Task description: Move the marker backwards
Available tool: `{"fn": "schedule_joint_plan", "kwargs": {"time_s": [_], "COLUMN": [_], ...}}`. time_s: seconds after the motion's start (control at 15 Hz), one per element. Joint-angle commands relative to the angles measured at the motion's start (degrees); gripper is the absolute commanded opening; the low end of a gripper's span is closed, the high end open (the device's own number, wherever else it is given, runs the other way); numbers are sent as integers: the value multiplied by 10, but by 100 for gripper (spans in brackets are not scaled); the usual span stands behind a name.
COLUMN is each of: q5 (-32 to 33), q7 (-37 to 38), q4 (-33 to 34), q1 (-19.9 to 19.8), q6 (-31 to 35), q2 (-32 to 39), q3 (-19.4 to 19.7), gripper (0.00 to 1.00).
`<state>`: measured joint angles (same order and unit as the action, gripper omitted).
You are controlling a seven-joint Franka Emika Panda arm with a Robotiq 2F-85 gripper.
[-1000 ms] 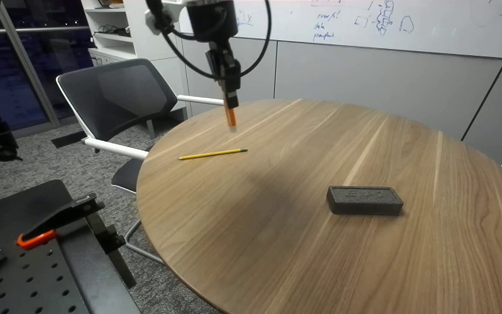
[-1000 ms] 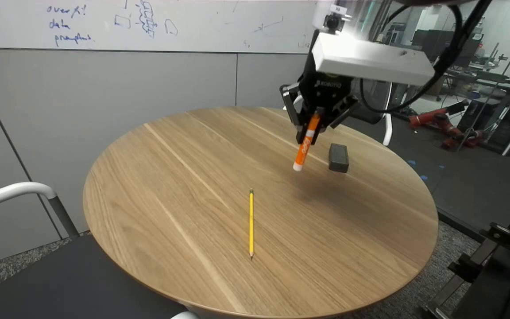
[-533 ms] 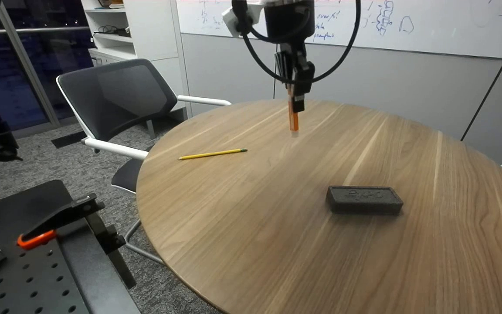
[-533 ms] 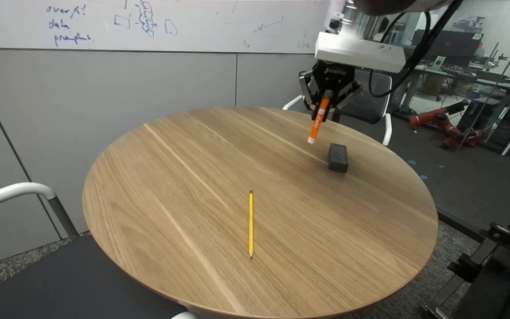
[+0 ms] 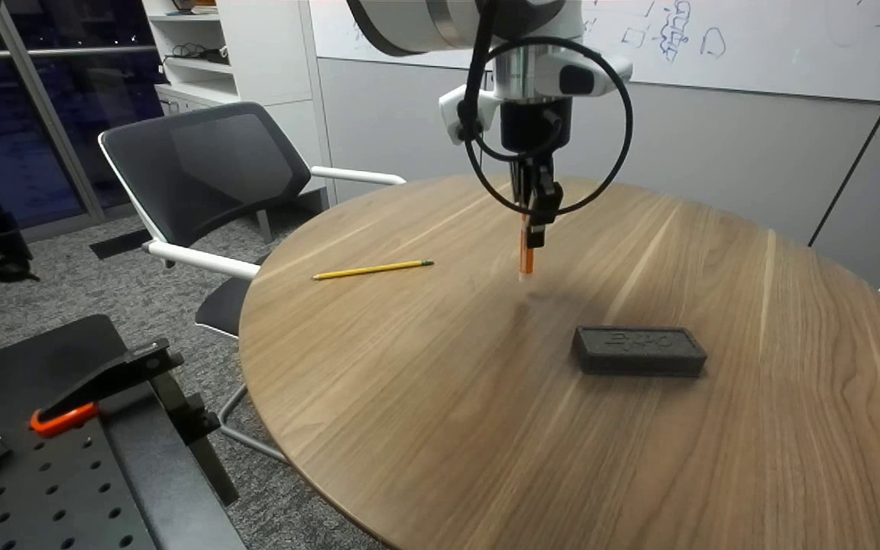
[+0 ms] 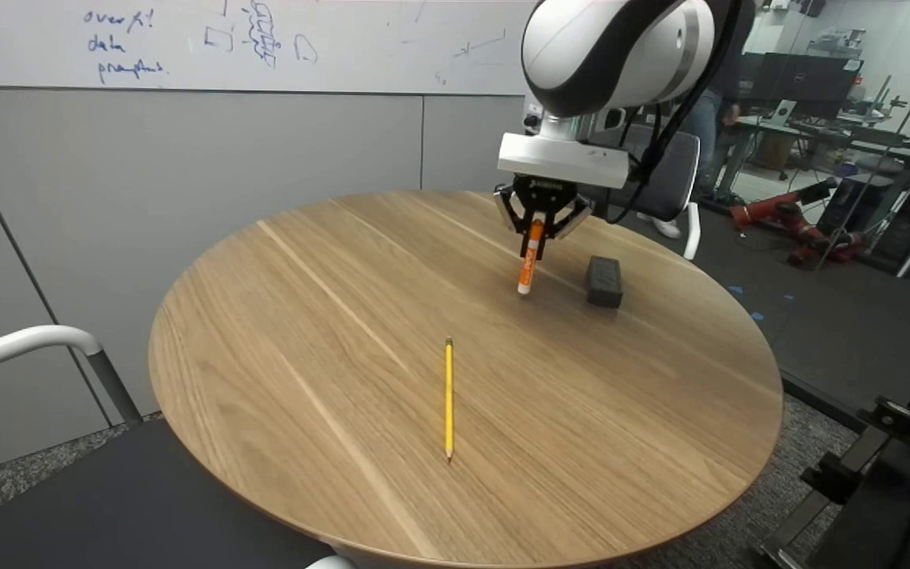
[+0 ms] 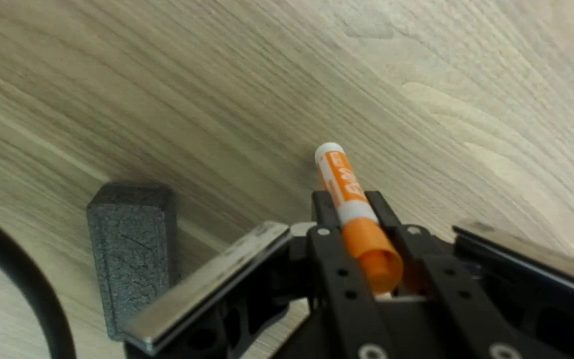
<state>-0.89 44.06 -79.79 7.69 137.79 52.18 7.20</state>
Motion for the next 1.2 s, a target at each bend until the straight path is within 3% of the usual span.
{"fn": "schedule_joint_plan", "kwargs": {"time_s": [0.0,0.27,0.33,0.4,0.53,0.8,0.93,1.13], "q5": [-18,-18,-17,-17,-16,-21,-23,-21], "q7": [18,23,24,25,24,9,-8,-76], "q4": [138,241,260,275,299,306,275,184], "q1": [-11,-18,-19,-20,-23,-28,-28,-24], "q6": [-63,-111,-122,-132,-150,-193,-215,-251], "q2": [85,140,150,159,171,155,115,24], "q3": [-2,-7,-7,-8,-10,-22,-30,-57], "gripper": [5,5,11,45,52,82,97,100]}}
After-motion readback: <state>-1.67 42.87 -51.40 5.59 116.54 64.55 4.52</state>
